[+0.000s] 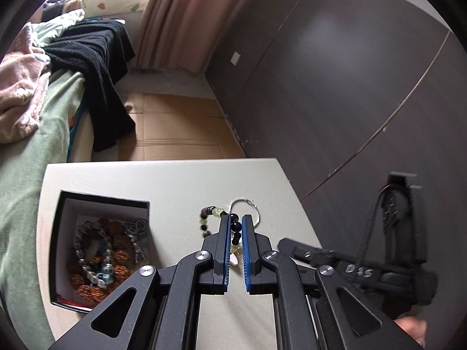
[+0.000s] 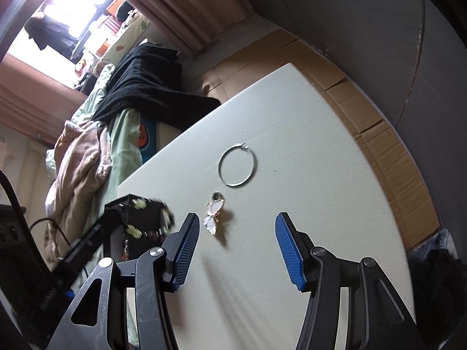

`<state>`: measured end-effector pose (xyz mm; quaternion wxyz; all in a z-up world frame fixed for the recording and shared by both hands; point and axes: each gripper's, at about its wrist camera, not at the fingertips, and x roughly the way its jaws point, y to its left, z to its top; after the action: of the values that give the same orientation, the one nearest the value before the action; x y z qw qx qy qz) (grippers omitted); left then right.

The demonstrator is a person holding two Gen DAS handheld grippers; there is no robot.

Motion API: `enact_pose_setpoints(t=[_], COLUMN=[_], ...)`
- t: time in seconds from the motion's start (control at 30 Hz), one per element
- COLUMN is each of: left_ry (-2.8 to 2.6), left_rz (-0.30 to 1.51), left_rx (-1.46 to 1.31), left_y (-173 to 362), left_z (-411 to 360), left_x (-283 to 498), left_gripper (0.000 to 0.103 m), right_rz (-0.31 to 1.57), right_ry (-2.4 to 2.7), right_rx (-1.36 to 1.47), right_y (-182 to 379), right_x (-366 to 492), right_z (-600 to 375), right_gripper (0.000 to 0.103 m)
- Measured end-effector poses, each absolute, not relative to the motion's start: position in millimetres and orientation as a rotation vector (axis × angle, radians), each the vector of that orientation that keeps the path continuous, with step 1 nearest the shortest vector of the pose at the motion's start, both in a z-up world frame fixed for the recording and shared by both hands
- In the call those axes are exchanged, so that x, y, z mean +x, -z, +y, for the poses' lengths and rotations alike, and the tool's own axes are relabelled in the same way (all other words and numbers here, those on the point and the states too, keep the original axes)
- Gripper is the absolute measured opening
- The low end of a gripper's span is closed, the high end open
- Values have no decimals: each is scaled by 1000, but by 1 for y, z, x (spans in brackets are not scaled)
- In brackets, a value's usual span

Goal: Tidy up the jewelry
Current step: 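Carry the butterfly bracelet into the box with left while right grasps the white butterfly earring, then carry the butterfly earring into the black box and open the right gripper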

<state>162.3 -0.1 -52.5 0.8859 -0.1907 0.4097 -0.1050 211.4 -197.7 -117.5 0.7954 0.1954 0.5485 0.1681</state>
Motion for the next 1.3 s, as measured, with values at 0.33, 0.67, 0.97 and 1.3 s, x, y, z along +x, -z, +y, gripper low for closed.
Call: enact_pose_setpoints(t=[0.33, 0.67, 0.97, 1.3], left_ry=[187, 156, 98, -48], left_rz=[795, 749, 709, 776], left_rx=[-489, -552, -559, -599], left_y=[35, 23, 22, 40], left_z=[45, 78, 98, 130], left_x=[154, 139, 124, 113], left_gripper=[7, 7, 7, 54], right_rz=[1198, 1203, 1225, 1138], right_ry=[-390, -322, -317, -440], right_rx=[405, 272, 333, 419], right_y=[138, 156, 156, 123], right_x=[222, 231, 223, 196], right_z=[-162, -122, -128, -127], right_gripper=[46, 32, 14, 14])
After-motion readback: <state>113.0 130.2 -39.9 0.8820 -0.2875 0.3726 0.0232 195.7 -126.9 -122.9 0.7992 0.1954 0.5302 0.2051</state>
